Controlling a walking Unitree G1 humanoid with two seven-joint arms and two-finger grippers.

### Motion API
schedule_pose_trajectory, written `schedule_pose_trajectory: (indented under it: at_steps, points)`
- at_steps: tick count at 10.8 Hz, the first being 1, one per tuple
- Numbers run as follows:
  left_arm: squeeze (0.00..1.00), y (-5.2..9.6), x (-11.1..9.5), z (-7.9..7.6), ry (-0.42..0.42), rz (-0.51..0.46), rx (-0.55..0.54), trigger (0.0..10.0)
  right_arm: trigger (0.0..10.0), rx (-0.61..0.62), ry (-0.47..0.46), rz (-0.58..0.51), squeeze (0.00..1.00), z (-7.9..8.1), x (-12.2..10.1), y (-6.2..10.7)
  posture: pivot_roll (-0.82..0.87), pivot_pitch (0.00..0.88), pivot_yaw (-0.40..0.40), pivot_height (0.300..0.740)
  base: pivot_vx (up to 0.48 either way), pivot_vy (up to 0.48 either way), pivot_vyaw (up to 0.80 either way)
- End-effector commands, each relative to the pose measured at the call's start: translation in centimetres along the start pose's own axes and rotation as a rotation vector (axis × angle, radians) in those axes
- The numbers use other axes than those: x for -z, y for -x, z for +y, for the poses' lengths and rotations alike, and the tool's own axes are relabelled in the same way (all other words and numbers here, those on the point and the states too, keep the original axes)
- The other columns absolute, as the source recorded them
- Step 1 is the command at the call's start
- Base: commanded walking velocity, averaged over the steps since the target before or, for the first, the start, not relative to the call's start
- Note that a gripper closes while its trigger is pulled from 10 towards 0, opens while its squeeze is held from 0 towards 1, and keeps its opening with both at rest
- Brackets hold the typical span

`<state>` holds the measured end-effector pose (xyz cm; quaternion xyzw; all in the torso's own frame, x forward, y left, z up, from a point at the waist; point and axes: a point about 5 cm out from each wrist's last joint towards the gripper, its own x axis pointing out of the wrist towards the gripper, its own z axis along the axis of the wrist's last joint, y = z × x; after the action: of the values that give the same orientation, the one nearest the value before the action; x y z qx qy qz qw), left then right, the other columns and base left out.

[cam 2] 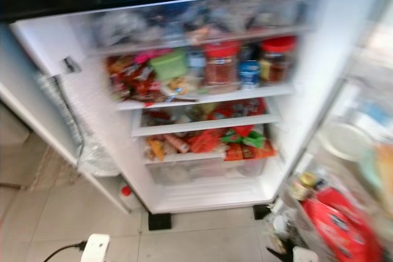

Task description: Restocking fridge

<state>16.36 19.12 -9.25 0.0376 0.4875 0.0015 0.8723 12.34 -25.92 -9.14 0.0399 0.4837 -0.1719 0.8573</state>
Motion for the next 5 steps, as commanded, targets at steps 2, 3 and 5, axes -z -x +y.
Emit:
schedule_pose_trajectory:
  at_steps: [2,3,5]
  points:
    - [0.00,0.05,0.02,0.60,0.000,0.004,-0.015,10.0,10.0,0.002,-0.007,0.032,0.00,0.06,0.97,0.16,-0.16,0.042,0.078,0.740,0.000,0.000,0.00]
    - [0.00,0.04,0.01,0.60,0.000,0.004,-0.015,10.0,10.0,0.001,-0.008,0.032,0.00,0.07,0.96,0.16,-0.16,0.042,0.080,0.740,0.000,0.000,0.00]
    - [0.00,0.05,0.02,0.60,-0.002,0.003,-0.014,10.0,10.0,-0.002,-0.008,0.033,0.00,0.08,0.98,0.16,-0.16,0.042,0.080,0.740,0.000,-0.126,0.00]
